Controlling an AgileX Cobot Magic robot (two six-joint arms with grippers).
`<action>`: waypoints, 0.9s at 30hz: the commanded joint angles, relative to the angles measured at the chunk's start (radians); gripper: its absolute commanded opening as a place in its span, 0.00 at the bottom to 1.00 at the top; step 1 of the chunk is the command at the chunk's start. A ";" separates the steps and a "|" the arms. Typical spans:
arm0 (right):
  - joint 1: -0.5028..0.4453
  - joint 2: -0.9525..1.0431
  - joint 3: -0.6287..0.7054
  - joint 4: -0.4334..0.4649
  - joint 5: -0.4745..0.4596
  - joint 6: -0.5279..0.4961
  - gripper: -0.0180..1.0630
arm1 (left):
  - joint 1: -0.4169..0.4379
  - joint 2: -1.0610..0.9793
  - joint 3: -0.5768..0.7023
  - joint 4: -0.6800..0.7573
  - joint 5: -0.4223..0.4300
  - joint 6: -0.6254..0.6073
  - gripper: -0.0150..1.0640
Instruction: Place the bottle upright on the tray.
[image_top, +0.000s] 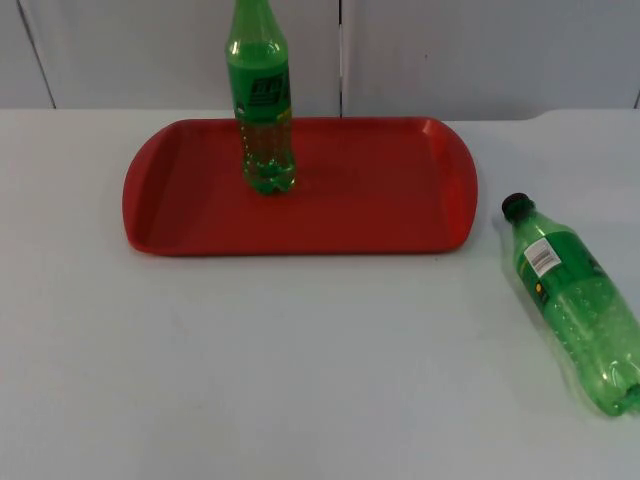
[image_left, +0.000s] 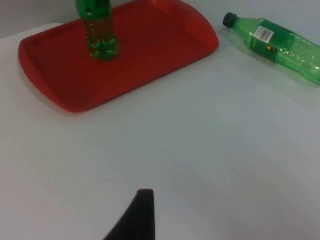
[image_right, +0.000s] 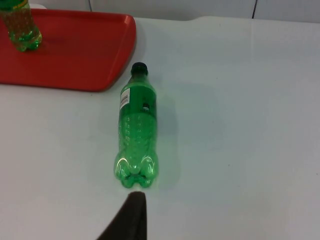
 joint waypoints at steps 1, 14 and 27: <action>-0.005 -0.004 0.001 0.002 0.001 -0.003 0.99 | -0.002 -0.005 0.005 0.035 -0.005 -0.054 0.99; -0.005 -0.004 0.001 0.002 0.001 -0.003 0.99 | -0.002 -0.005 0.005 0.050 -0.005 -0.058 0.99; -0.005 -0.004 0.001 0.002 0.001 -0.003 0.99 | -0.002 -0.005 0.005 0.037 -0.005 -0.031 0.99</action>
